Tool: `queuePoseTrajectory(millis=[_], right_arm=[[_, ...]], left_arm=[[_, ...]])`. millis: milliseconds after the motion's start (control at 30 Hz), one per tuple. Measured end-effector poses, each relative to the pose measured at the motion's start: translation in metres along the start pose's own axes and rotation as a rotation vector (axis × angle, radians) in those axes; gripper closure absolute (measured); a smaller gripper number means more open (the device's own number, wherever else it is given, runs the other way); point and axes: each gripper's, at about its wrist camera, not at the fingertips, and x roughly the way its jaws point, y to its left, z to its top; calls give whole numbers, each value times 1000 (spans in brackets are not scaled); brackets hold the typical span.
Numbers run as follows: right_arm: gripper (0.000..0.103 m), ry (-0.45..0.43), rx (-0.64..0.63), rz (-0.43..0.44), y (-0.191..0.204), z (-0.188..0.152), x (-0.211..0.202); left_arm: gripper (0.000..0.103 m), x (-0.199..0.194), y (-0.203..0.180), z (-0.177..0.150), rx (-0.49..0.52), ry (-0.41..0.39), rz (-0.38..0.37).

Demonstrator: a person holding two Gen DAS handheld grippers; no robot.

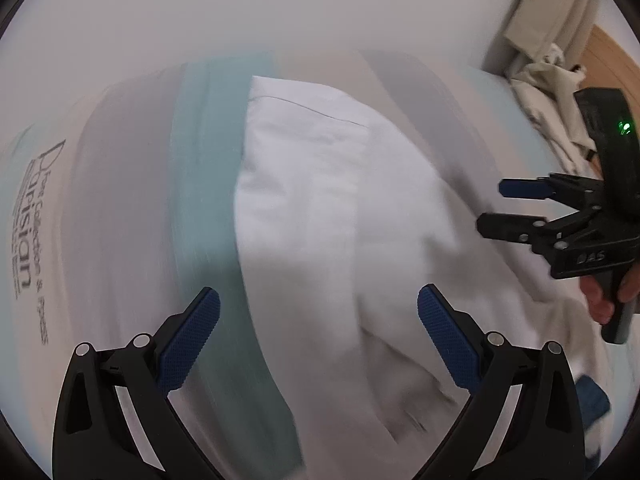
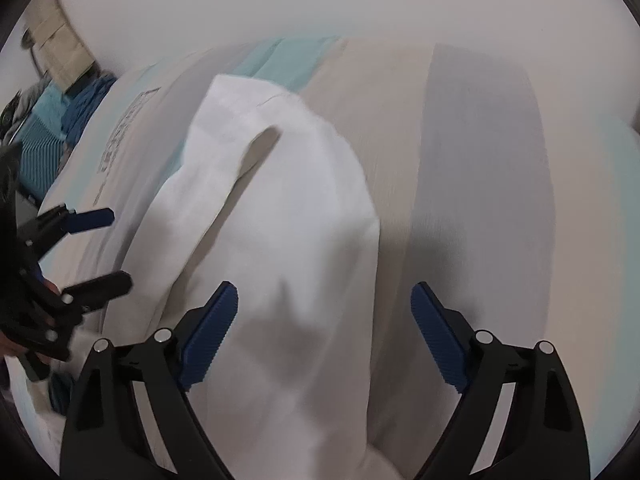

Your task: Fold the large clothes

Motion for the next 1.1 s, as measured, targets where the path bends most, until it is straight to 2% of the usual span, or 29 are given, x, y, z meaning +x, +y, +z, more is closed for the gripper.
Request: queuePoseTrajectory(millis=[167, 533, 633, 733, 800, 833, 867, 900, 1000, 1100], right_arm=[[21, 10, 31, 1, -17, 33, 26], [21, 59, 48, -21, -24, 63, 72], [28, 78, 50, -13, -21, 68, 82], [45, 79, 57, -20, -22, 71, 84], [70, 76, 52, -7, -22, 72, 80], [76, 76, 46, -3, -21, 73, 78], [88, 82, 29, -5, -18, 73, 75], [94, 85, 16, -7, -16, 73, 74], [100, 98, -5, 7, -11, 76, 68], [101, 90, 24, 25, -14, 77, 59]], left_arm=[[7, 29, 22, 25, -53, 14, 32], [7, 74, 30, 38, -129, 70, -58], [8, 84, 29, 44, -140, 65, -63], [26, 89, 29, 51, -156, 67, -80], [48, 86, 26, 53, -154, 57, -106], [53, 83, 24, 53, -143, 48, -116], [63, 82, 21, 53, -127, 46, -118], [71, 80, 17, 52, -103, 43, -102], [87, 75, 13, 50, -85, 31, -73], [94, 63, 11, 45, -71, 5, -56]])
